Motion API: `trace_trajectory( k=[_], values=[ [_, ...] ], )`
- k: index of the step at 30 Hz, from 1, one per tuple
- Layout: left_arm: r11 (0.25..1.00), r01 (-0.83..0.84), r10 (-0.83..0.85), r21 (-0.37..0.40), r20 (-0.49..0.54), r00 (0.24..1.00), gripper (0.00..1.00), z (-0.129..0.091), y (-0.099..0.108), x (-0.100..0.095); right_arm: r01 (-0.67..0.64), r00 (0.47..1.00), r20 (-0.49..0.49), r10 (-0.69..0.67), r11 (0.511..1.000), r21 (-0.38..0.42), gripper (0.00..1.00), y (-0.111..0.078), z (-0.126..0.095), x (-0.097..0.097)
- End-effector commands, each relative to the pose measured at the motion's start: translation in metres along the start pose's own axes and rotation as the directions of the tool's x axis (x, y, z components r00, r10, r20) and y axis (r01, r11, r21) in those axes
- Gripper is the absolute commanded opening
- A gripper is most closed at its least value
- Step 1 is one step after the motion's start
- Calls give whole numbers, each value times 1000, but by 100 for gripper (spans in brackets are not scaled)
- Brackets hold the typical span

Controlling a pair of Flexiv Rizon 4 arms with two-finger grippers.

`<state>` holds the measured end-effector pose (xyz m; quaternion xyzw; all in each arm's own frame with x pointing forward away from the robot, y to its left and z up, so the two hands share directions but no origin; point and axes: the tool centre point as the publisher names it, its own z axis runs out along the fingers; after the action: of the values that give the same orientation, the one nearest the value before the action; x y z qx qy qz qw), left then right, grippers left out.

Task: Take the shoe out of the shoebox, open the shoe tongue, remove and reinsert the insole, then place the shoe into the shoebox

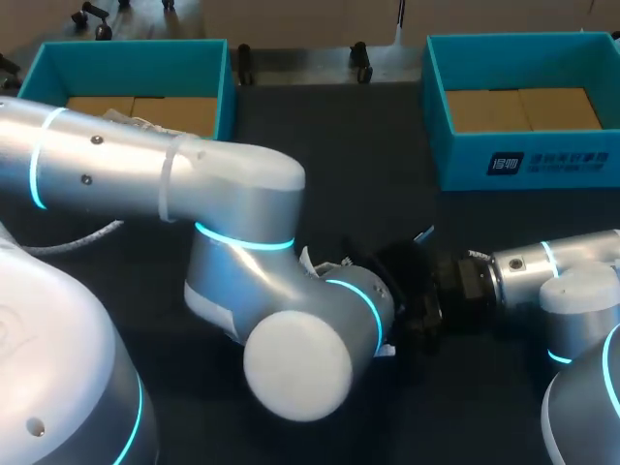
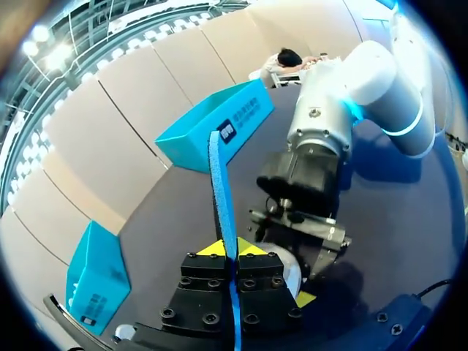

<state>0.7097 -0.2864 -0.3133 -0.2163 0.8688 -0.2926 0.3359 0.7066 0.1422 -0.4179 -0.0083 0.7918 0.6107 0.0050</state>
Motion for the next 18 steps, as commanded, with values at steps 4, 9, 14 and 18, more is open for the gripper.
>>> trace_trajectory(
  k=[4, 9, 14, 18],
  values=[
    [998, -11, 10, -64, -23, 1000, 0, 5, -31, 8, -1, 1000, 1, 1, 1000, 5, 0, 1, 1, 1],
    [995, -17, 9, -96, -83, 997, 0, 8, -49, 6, -1, 1000, 1, 1, 1000, 5, 0, 1, 1, 1],
    [995, -3, -17, -103, -189, 982, 0, 6, -66, 1, -1, 1000, 1, 1, 1000, 5, 0, 1, 1, 1],
    [994, 7, -32, -107, -235, 971, 0, 4, -76, -4, -1, 1000, 1, 1, 1000, 5, 0, 1, 1, 1]
  ],
)
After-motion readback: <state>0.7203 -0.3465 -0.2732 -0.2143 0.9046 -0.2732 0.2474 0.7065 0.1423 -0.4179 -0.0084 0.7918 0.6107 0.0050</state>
